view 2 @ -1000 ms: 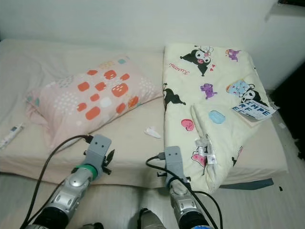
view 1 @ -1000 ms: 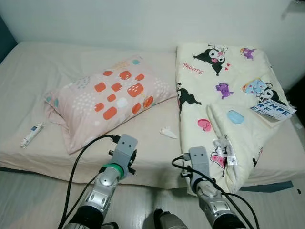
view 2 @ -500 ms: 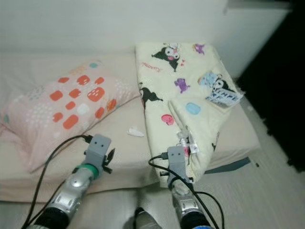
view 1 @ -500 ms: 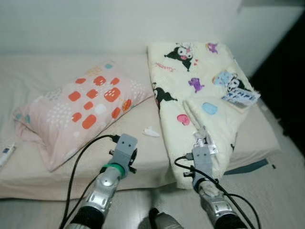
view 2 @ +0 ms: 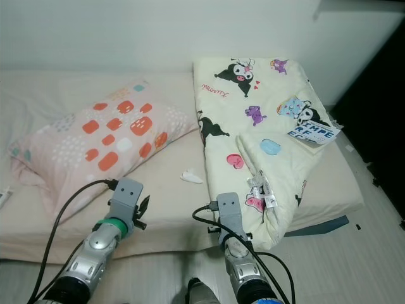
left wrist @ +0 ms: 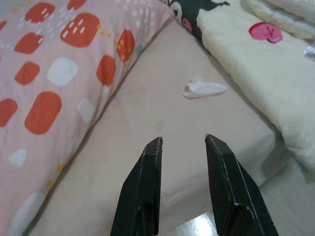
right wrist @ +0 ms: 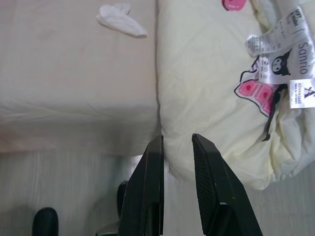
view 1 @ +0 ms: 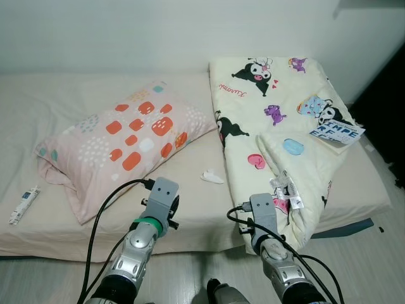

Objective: Clean up the room

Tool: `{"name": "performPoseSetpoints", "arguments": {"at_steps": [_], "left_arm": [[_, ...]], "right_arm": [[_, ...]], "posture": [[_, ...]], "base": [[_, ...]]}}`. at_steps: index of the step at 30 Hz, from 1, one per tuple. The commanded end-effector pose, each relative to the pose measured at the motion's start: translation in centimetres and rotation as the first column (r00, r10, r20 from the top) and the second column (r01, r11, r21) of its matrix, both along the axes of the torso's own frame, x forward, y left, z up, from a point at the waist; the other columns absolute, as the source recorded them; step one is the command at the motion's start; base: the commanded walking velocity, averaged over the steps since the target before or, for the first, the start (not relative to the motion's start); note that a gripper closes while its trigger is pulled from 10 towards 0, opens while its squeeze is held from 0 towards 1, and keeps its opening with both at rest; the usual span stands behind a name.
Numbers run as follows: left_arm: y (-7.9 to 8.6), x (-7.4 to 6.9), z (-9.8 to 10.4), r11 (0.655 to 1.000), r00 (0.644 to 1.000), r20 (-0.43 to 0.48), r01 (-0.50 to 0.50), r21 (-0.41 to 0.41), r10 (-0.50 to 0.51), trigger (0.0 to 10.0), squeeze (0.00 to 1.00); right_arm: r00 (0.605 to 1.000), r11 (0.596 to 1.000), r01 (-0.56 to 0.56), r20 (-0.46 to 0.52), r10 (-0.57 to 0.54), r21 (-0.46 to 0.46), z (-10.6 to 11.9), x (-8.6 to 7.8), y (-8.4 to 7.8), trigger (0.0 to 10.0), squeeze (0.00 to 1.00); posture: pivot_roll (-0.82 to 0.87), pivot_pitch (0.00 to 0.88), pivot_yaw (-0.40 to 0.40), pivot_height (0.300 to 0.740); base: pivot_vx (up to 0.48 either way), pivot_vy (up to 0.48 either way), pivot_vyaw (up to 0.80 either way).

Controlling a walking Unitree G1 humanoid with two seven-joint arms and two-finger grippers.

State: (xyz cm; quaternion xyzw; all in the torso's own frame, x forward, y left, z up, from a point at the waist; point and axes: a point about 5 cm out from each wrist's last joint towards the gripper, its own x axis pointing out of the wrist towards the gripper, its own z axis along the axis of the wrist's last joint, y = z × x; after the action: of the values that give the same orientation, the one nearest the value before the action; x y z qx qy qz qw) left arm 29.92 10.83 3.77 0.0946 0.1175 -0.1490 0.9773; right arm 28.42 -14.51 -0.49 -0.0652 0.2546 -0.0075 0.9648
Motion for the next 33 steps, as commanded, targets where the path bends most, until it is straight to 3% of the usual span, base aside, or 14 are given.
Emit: {"name": "performPoseSetpoints", "arguments": {"at_steps": [1, 22, 33], "left_arm": [[-0.02, -0.57, -0.78, 1.000, 1.000, -0.030, 0.002, -0.015, -0.003, 10.0, 0.00], [-0.01, -0.41, -0.58, 0.999, 1.000, -0.023, -0.001, -0.032, 0.000, 10.0, 0.00], [-0.15, -0.65, -0.77, 0.999, 0.999, -0.023, 0.023, -0.022, -0.024, 10.0, 0.00]], "right_arm": [[1.000, 1.000, -0.001, -0.017, 0.001, -0.004, -0.46, -0.49, -0.14, 10.0, 0.00], [1.000, 1.000, 0.001, -0.015, -0.001, -0.006, -0.32, -0.33, -0.12, 10.0, 0.00], [1.000, 1.000, 0.003, -0.017, -0.003, -0.005, -0.36, -0.38, -0.21, 10.0, 0.00]], "posture": [[-0.04, 0.071, 0.006, 0.740], [-0.03, 0.088, 0.002, 0.740], [-0.04, 0.092, 0.004, 0.740]], "base": [[0.266, 0.000, 0.00], [0.328, 0.000, 0.00], [0.000, 0.000, 0.00]]}}
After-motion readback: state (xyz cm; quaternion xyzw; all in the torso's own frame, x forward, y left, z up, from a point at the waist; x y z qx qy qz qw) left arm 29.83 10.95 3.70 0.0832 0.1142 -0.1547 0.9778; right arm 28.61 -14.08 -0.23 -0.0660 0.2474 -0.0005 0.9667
